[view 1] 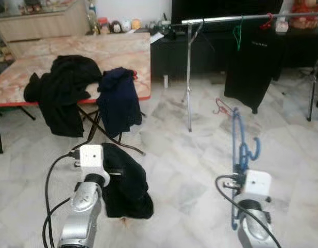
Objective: Hang hanger
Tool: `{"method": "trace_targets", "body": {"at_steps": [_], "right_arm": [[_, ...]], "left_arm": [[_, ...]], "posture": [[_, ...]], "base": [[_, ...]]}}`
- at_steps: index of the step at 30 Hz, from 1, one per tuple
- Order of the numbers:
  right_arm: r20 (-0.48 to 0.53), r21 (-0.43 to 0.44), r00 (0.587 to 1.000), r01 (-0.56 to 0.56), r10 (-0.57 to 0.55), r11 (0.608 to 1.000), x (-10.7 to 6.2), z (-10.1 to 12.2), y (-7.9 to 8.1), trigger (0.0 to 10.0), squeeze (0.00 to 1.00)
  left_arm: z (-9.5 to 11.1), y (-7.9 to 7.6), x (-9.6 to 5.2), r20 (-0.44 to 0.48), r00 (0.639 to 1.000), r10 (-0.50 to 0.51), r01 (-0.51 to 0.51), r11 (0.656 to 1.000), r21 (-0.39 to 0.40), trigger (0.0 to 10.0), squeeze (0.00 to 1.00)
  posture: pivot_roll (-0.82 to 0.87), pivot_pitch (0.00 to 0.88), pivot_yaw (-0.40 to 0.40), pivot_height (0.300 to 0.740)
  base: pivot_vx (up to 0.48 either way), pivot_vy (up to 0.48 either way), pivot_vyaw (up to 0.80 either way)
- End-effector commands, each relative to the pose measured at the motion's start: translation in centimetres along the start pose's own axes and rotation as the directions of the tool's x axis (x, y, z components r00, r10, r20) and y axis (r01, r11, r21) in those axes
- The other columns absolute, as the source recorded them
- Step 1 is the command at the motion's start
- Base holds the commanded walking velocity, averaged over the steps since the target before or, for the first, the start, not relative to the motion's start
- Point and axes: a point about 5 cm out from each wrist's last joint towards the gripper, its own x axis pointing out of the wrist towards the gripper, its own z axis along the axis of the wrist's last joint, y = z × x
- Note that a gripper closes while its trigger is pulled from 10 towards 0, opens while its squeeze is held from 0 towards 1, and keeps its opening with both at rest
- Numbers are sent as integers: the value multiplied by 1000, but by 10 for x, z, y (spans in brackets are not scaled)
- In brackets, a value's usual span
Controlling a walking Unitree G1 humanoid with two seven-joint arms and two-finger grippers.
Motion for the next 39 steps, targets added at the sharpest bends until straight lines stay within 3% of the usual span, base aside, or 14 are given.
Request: {"method": "trace_targets", "body": {"at_steps": [1, 39], "right_arm": [[9, 5, 1000, -15, 15, 1000, 1, 3, 5, 10000, 0], [-5, -1, 999, -33, 33, 999, 8, 2, 9, 10000, 0]], "left_arm": [[6, 2, 1, 20, 1000, 12, -12, 1000, -2, 10000, 0], [11, 2, 1, 34, 999, 39, -38, 999, -6, 10000, 0]], "posture": [[-52, 0, 31, 740], [-42, 0, 15, 740]], "base": [[0, 251, 0], [0, 250, 0]]}}
